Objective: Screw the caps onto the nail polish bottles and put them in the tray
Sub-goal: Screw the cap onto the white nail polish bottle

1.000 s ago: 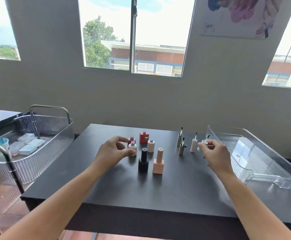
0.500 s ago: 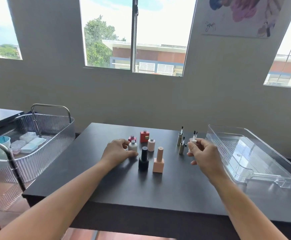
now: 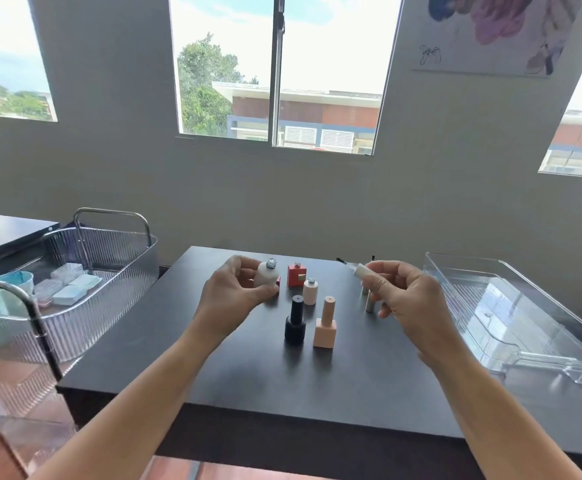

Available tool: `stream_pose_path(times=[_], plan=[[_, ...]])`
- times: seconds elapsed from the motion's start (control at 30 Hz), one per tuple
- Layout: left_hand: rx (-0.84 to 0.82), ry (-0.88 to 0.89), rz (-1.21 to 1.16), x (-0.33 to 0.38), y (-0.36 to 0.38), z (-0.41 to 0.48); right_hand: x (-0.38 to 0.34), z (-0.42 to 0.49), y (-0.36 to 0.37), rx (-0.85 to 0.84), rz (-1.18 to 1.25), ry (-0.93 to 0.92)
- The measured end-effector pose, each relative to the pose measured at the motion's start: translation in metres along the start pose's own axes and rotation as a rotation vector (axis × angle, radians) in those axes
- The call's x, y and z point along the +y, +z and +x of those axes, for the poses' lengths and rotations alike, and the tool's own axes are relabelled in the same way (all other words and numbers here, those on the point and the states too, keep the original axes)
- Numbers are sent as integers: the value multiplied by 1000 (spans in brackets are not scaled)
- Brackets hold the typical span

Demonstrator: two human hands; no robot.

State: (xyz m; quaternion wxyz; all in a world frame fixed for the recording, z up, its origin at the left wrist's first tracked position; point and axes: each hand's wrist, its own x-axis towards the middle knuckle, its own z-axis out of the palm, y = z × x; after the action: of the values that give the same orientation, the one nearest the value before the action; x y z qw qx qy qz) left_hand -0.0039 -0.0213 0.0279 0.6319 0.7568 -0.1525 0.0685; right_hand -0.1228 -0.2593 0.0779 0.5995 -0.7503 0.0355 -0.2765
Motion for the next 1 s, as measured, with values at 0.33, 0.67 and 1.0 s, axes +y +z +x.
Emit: stream_pose_path(times=[0.33,0.67,1.0], plan=[[-84,91,-59,35,5,-33,-24,-15,17,-78,-40,-164],[-96,78,-62,41,11,-39,-24,-17,16,-86,-119,-155],[-101,97,-22,44,16,-41,-19,-15,18,-112,-216,-190]])
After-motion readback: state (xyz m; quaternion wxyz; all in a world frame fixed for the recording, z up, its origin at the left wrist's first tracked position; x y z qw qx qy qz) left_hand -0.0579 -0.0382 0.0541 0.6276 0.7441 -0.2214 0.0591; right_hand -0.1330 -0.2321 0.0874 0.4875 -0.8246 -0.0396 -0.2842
